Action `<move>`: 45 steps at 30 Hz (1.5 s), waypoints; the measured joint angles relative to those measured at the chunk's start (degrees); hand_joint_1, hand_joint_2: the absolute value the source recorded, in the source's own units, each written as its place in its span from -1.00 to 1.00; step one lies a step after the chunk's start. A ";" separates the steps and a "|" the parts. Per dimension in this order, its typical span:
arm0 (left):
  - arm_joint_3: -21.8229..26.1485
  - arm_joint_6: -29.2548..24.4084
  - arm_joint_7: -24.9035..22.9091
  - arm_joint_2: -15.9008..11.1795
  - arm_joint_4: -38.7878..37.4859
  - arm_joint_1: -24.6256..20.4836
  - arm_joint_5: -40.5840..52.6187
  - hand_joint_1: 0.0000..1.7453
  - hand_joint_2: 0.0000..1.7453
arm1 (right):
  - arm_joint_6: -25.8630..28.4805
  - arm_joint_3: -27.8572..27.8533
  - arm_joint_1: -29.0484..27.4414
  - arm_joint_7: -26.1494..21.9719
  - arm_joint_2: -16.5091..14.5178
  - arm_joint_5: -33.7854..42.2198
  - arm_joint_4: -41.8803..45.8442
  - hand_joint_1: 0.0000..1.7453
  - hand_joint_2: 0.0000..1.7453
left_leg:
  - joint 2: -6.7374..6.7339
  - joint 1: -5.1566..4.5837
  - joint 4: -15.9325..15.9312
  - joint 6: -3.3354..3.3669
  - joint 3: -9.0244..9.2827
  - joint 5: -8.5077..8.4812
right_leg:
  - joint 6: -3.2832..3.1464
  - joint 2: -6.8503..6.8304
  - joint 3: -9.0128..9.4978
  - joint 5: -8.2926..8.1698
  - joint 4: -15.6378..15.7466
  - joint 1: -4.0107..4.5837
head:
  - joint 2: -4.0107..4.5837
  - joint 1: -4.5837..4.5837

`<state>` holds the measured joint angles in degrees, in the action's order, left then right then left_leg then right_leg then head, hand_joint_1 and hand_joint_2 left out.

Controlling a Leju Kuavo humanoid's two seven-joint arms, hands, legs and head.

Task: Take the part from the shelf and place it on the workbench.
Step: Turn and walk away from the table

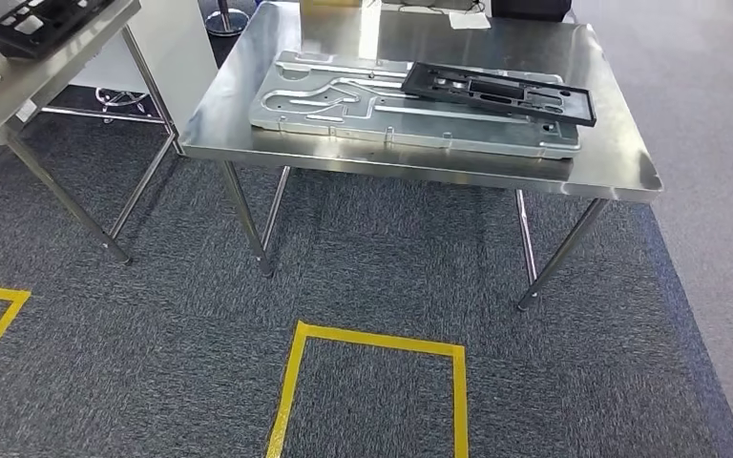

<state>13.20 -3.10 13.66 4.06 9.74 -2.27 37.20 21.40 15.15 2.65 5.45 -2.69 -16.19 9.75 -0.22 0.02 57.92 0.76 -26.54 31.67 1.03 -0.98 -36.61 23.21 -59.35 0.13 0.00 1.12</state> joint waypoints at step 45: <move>0.11 1.12 -1.14 0.35 0.05 -0.08 0.97 -1.00 -1.00 | -3.92 0.27 0.14 1.39 -0.04 -1.87 -0.42 -1.00 -1.00 | -0.56 0.56 -0.30 -0.87 -8.36 -8.26 | 1.04 1.19 10.90 7.87 3.68 -1.27 | 0.00 0.11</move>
<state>13.31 -1.98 12.52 4.41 9.79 -2.35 38.17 17.48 15.41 2.79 6.84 -2.73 -18.06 9.33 -0.78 0.58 57.62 -0.10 -34.89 23.41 2.07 0.21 -25.71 31.08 -55.67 -1.15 0.00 1.23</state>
